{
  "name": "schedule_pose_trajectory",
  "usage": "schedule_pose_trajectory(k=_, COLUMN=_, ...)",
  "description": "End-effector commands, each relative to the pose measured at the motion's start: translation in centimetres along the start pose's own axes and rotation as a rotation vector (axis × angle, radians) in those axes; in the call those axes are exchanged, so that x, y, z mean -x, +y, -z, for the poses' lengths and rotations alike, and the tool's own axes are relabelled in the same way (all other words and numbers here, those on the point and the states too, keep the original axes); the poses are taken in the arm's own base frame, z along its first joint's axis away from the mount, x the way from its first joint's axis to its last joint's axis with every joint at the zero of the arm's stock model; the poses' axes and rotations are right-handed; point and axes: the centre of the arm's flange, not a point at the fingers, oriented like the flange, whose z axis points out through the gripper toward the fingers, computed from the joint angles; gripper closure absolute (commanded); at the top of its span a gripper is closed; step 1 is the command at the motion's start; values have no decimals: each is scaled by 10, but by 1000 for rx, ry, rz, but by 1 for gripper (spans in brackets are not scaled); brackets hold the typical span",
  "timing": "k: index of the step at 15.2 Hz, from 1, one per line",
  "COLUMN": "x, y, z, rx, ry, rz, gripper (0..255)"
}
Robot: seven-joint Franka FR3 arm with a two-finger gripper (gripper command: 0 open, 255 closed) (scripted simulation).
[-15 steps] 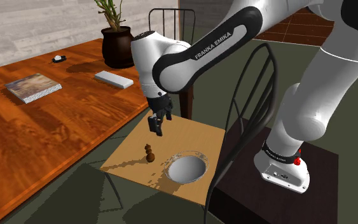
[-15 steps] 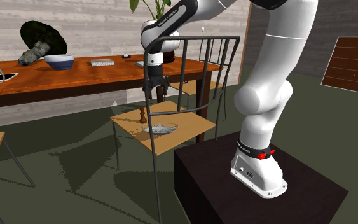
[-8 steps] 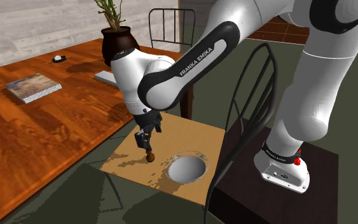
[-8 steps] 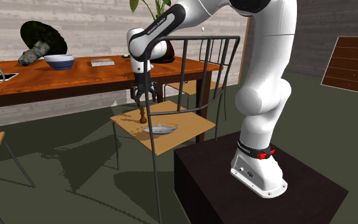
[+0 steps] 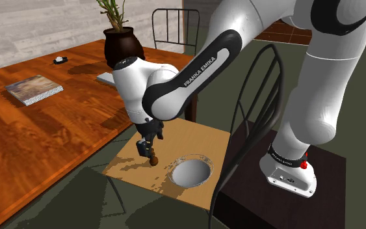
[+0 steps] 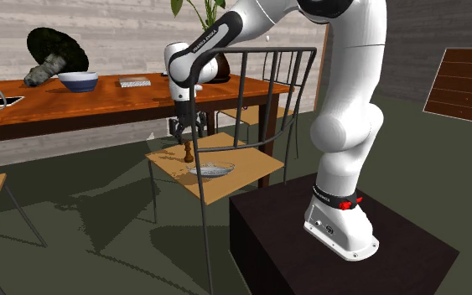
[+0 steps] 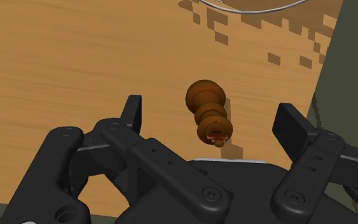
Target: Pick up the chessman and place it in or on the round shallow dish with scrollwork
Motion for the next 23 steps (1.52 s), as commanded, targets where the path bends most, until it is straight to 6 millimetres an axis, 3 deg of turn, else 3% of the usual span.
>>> schedule_pose_trajectory(k=1, x=-13, y=-2, z=-28, rx=-41, ry=18, rz=-2, gripper=0)
schedule_pose_trajectory(k=6, x=-13, y=-2, z=-28, rx=-41, ry=18, rz=-2, gripper=0)
schedule_pose_trajectory(k=7, x=-17, y=-3, z=-30, rx=-42, ry=18, rz=-2, gripper=255)
schedule_pose_trajectory(k=15, x=1, y=1, z=-17, rx=-40, ry=19, rz=-2, gripper=255)
schedule_pose_trajectory(k=16, x=0, y=-2, z=-6, rx=-42, ry=40, rz=4, gripper=255)
schedule_pose_trajectory(k=17, x=0, y=-2, z=-6, rx=-42, ry=40, rz=4, gripper=0)
schedule_pose_trajectory(k=19, x=-41, y=-3, z=11, rx=-34, ry=-95, rz=-54, gripper=0)
schedule_pose_trajectory(k=23, x=-41, y=-3, z=-5, rx=-34, ry=-98, rz=-56, gripper=0)
